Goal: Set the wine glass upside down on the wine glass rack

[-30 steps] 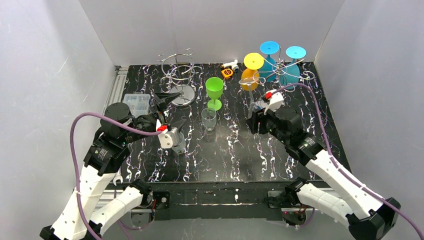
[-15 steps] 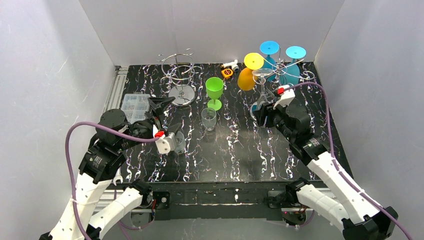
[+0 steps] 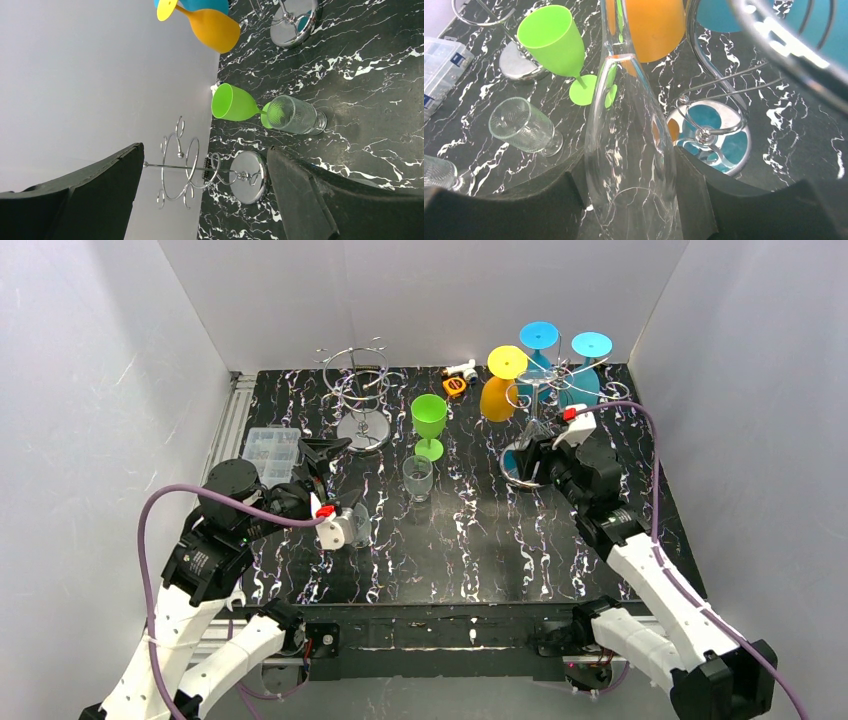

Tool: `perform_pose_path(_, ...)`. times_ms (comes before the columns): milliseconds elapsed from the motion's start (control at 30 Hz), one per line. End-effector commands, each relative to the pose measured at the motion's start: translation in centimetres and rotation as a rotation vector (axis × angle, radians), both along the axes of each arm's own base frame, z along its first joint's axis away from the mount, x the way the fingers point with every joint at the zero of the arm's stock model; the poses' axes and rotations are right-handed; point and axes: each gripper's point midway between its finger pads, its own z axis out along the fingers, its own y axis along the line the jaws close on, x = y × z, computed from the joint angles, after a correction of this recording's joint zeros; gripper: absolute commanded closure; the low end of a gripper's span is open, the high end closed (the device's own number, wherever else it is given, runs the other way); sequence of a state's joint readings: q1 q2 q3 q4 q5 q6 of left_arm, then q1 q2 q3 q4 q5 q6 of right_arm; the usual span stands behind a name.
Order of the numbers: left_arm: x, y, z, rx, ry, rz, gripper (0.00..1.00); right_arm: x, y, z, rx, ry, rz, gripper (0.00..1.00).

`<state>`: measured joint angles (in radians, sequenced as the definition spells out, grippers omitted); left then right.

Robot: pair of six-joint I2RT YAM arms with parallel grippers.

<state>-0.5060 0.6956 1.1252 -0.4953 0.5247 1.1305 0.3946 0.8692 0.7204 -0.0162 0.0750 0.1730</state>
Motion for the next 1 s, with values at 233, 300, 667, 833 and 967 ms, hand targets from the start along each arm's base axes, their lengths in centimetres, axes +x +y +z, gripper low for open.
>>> perform_pose_path(233,0.3,0.0,-0.8,0.030,0.004,0.004,0.08,2.8,1.2,3.2,0.092,-0.182,0.005,0.80)
perform_pose_path(300,0.3,0.0,-0.9,0.031,0.008,0.004,0.08,3.0,1.5,3.0,0.103,-0.186,0.013,0.83)
perform_pose_path(667,0.5,-0.1,-1.1,0.049,0.008,-0.002,0.07,3.4,3.5,2.5,0.149,-0.216,0.102,0.97)
perform_pose_path(833,0.6,-0.1,-1.3,0.053,0.014,-0.001,0.07,3.2,3.8,2.2,0.148,-0.230,0.123,0.97)
perform_pose_path(967,0.6,-0.1,-1.4,0.054,0.017,0.000,0.07,3.1,4.2,2.0,0.149,-0.239,0.145,0.97)
